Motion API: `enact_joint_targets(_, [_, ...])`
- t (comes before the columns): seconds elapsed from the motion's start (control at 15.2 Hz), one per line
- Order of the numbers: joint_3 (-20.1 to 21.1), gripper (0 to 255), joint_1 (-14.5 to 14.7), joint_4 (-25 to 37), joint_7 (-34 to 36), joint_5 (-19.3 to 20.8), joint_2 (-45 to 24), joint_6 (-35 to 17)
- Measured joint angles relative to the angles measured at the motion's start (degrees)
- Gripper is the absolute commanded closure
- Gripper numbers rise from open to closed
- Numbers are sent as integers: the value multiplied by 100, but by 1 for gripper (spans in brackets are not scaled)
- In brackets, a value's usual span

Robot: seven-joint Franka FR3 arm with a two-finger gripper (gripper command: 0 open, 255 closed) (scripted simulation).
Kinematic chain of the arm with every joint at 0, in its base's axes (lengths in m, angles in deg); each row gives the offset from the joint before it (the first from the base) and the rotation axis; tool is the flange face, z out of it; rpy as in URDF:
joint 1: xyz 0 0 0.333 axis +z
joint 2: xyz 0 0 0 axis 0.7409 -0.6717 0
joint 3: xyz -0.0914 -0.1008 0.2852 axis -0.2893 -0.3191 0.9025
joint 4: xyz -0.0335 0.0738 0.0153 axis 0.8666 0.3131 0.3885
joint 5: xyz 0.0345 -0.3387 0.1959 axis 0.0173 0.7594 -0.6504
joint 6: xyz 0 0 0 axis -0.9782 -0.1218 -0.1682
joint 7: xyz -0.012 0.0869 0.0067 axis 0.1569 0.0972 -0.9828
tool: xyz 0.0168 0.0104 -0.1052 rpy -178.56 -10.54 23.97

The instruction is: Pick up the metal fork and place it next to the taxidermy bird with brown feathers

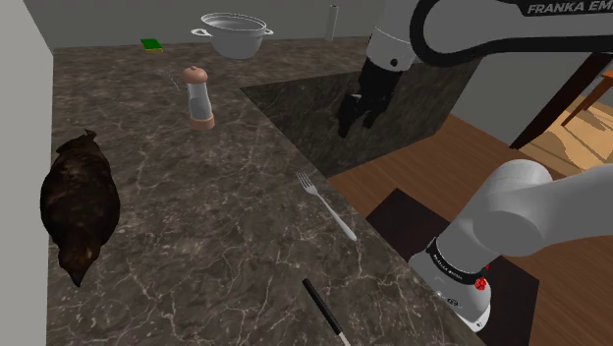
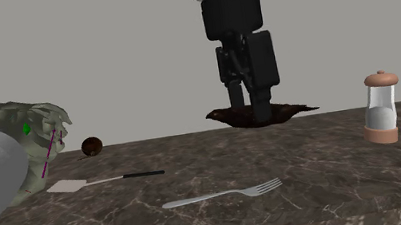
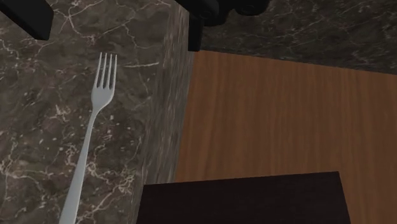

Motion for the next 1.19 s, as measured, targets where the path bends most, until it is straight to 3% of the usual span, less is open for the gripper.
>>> enact_joint_targets(0.73, [1272,0,79,-532,1418,-347,-1620,-2029])
enact_joint_targets(1.19, [1517,0,20,-726,1638,-306,-2217,-2812])
